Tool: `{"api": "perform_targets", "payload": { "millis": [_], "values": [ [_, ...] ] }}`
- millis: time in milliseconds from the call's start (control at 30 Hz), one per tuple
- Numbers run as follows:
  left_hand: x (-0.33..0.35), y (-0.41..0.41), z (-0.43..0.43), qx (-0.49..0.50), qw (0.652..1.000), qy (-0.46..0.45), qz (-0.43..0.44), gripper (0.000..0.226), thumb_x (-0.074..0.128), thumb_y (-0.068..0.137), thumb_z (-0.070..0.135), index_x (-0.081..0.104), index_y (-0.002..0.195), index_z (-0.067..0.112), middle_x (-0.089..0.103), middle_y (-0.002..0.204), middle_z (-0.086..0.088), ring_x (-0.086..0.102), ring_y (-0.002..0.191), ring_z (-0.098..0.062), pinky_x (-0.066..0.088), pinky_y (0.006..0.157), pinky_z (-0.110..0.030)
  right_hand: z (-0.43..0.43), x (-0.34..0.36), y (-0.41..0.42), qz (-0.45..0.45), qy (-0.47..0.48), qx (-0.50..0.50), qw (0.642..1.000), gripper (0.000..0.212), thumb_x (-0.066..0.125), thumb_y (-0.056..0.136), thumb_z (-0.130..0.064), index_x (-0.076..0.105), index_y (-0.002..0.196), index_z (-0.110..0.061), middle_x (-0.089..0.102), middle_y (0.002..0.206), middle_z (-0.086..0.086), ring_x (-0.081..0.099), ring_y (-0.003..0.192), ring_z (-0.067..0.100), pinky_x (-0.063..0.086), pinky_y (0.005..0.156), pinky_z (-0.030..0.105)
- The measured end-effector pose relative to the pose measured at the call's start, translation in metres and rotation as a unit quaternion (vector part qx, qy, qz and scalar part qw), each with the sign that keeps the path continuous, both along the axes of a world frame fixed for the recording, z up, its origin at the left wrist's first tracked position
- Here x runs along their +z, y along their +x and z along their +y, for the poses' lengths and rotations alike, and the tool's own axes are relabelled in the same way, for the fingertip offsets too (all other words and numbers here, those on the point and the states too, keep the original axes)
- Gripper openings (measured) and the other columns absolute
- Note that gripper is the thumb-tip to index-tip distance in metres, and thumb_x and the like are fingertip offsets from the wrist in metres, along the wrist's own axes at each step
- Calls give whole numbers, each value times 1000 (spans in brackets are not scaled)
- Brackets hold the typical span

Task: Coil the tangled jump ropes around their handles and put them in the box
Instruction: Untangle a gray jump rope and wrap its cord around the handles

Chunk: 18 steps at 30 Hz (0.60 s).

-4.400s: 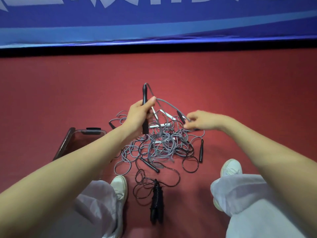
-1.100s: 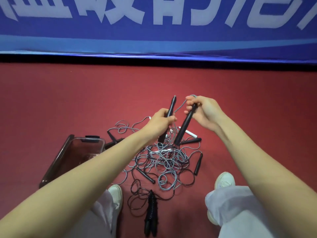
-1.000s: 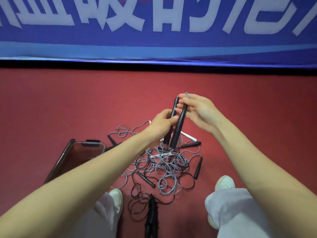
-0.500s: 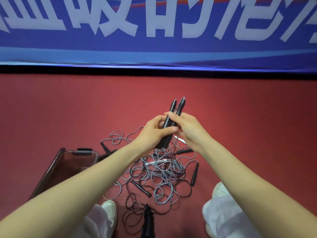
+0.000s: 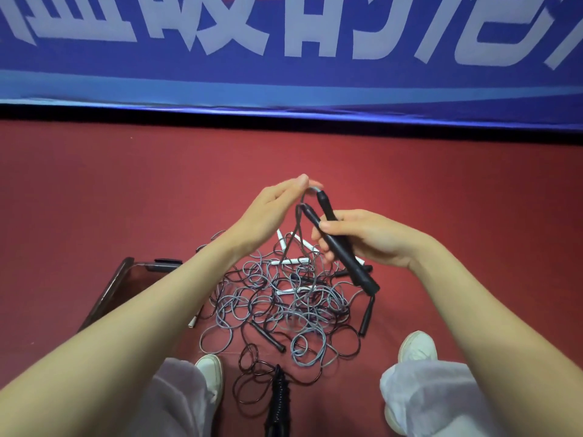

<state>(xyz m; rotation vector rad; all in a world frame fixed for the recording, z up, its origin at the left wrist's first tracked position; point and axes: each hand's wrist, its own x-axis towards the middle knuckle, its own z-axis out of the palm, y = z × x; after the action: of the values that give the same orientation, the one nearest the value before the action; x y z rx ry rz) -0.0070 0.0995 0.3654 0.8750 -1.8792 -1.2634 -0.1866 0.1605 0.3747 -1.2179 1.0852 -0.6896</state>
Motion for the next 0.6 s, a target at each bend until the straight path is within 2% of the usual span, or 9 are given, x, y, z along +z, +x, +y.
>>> {"api": "perform_targets", "payload": {
  "millis": [33, 67, 133, 167, 233, 300, 433, 600],
  "values": [
    [-2, -1, 0, -20, 1000, 21, -1, 39, 40, 101, 40, 68, 99, 13, 66, 95, 6, 60, 88, -4, 43, 90, -18, 1, 1, 1, 0, 0, 6, 1000, 13, 51, 97, -15, 61, 94, -6, 63, 74, -1, 60, 68, 17, 52, 73, 29],
    [-3, -1, 1, -33, 998, 43, 8, 40, 43, 101, 40, 66, 92, 8, 62, 79, 1, 57, 74, -12, 46, 80, -27, 1, 1, 2, 3, -1, 3, 1000, 14, 52, 96, -15, 61, 94, -5, 63, 73, -1, 59, 67, 16, 52, 71, 28],
    [-2, -2, 2, -26, 995, 82, 44, 31, 48, 100, 31, 61, 84, 8, 51, 57, 0, 45, 53, -14, 43, 57, -23, 0, 0, -1, 16, -7, -17, 1000, 14, 53, 96, -16, 61, 95, -4, 60, 71, 0, 56, 61, 14, 50, 62, 24],
    [-1, -3, 2, -9, 993, 96, 63, 25, 50, 100, 25, 58, 83, 8, 46, 51, 3, 41, 49, -13, 40, 52, -20, 0, 0, -2, 33, -17, -24, 999, 14, 55, 95, -17, 60, 96, -4, 58, 69, 0, 54, 58, 13, 47, 57, 21],
    [1, -6, 1, 14, 986, 136, 101, 20, 51, 98, 17, 54, 81, 7, 44, 49, 6, 37, 46, -10, 39, 51, -20, 0, -2, -5, 110, -59, -29, 992, 14, 63, 92, -22, 58, 95, -9, 54, 64, -4, 50, 54, 11, 42, 50, 17],
    [2, -7, -1, 28, 974, 181, 131, 21, 51, 98, 15, 53, 78, 9, 47, 53, 5, 35, 46, -9, 41, 52, -21, -2, -7, -6, 211, -107, -32, 971, 23, 70, 86, -26, 57, 96, -10, 52, 63, -4, 50, 51, 12, 41, 49, 20],
    [0, -3, -5, 23, 968, 196, 154, 19, 50, 99, 14, 52, 80, 10, 51, 65, -2, 36, 51, -10, 44, 57, -21, -3, -18, -8, 392, -184, -47, 900, 25, 67, 86, -37, 51, 85, -18, 52, 67, -2, 48, 57, 17, 38, 55, 30],
    [2, -6, -4, 39, 945, 236, 224, 15, 52, 98, 14, 53, 83, 11, 57, 66, 3, 40, 53, -8, 46, 60, -21, -2, -18, -8, 369, -204, -104, 901, 33, 58, 90, -46, 43, 78, -20, 46, 62, -4, 40, 53, 15, 30, 53, 30]
  ]
}}
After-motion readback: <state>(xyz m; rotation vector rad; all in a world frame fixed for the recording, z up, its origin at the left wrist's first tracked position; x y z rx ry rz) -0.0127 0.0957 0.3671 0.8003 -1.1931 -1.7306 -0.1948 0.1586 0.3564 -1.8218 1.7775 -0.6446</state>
